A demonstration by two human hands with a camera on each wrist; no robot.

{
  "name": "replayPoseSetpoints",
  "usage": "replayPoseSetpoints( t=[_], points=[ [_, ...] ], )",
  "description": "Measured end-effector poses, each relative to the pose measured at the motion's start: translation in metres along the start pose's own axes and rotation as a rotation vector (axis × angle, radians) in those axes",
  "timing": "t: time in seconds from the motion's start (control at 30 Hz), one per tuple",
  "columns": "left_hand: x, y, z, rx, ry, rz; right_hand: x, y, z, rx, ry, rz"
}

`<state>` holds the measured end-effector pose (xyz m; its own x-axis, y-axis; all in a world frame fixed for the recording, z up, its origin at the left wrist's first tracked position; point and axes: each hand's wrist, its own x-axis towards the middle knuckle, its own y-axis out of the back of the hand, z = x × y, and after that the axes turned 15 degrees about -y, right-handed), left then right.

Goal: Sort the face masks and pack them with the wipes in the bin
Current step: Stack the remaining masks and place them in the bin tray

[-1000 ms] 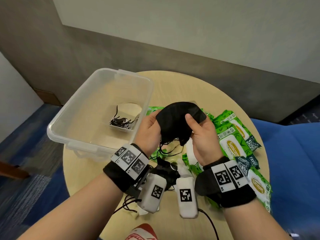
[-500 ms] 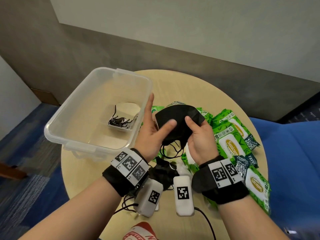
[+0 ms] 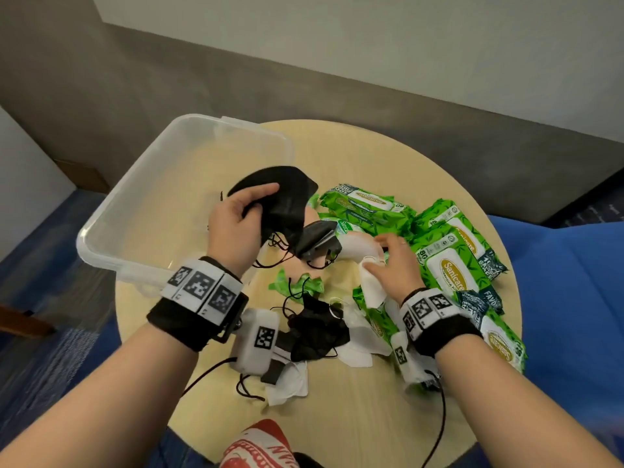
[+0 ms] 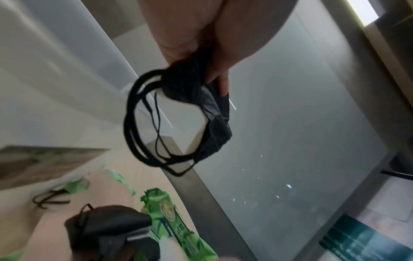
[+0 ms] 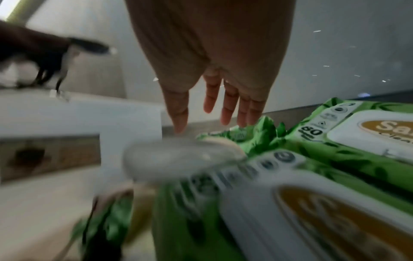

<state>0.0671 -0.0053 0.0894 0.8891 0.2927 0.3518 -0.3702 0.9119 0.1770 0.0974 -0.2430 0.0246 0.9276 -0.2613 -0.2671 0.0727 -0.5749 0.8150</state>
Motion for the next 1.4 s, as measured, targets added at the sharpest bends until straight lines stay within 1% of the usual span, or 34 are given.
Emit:
replayPoseSetpoints(
  t=[0.03,0.07,0.1,0.17,0.27,0.37,0.47,0.6,0.7,0.8,0.87,0.97,1.1,1.23,1.3,1.4],
  points=[
    [0.001,0.004,-0.002,0.006,0.005,0.011,0.003,-0.008,0.007,-0.165,0.004,-0.039],
    [0.002,0.008,-0.002,0.007,0.010,0.021,0.005,-0.017,0.011,-0.282,-0.003,-0.067],
    [0.002,0.010,-0.003,0.005,0.016,0.028,0.007,-0.024,0.013,-0.341,-0.014,-0.085],
    [0.001,0.013,-0.003,0.003,0.031,0.035,0.012,-0.032,0.010,-0.341,-0.042,-0.115],
    [0.002,0.015,-0.003,0.003,0.041,0.045,0.025,-0.033,0.000,-0.333,-0.064,-0.109],
    [0.003,0.014,-0.005,-0.001,0.051,0.060,0.036,-0.034,-0.007,-0.418,-0.091,-0.117],
    [0.005,0.012,-0.007,0.003,0.057,0.061,0.036,-0.038,-0.013,-0.533,-0.098,-0.108],
    [0.007,0.009,-0.011,0.006,0.067,0.053,0.034,-0.043,-0.019,-0.551,-0.130,-0.073],
    [0.008,0.005,-0.013,0.001,0.073,0.041,0.036,-0.046,-0.018,-0.467,-0.163,-0.056],
    [0.009,0.001,-0.015,-0.005,0.072,0.027,0.039,-0.044,-0.016,-0.392,-0.147,0.005],
    [0.009,0.000,-0.015,-0.015,0.076,0.023,0.040,-0.040,-0.015,-0.294,-0.172,0.020],
    [0.010,0.000,-0.015,-0.021,0.074,0.020,0.039,-0.032,-0.015,-0.084,-0.201,-0.038],
    [0.010,0.002,-0.014,-0.023,0.077,0.018,0.036,-0.010,-0.020,0.220,-0.200,-0.087],
    [0.009,0.003,-0.012,-0.042,0.104,-0.008,0.021,0.021,-0.030,0.540,-0.109,-0.244],
    [0.008,0.002,-0.014,-0.037,0.131,-0.058,0.010,0.035,-0.035,0.585,-0.044,-0.306],
    [0.007,0.001,-0.016,-0.026,0.155,-0.143,-0.002,0.050,-0.041,0.623,0.016,-0.339]
  ],
)
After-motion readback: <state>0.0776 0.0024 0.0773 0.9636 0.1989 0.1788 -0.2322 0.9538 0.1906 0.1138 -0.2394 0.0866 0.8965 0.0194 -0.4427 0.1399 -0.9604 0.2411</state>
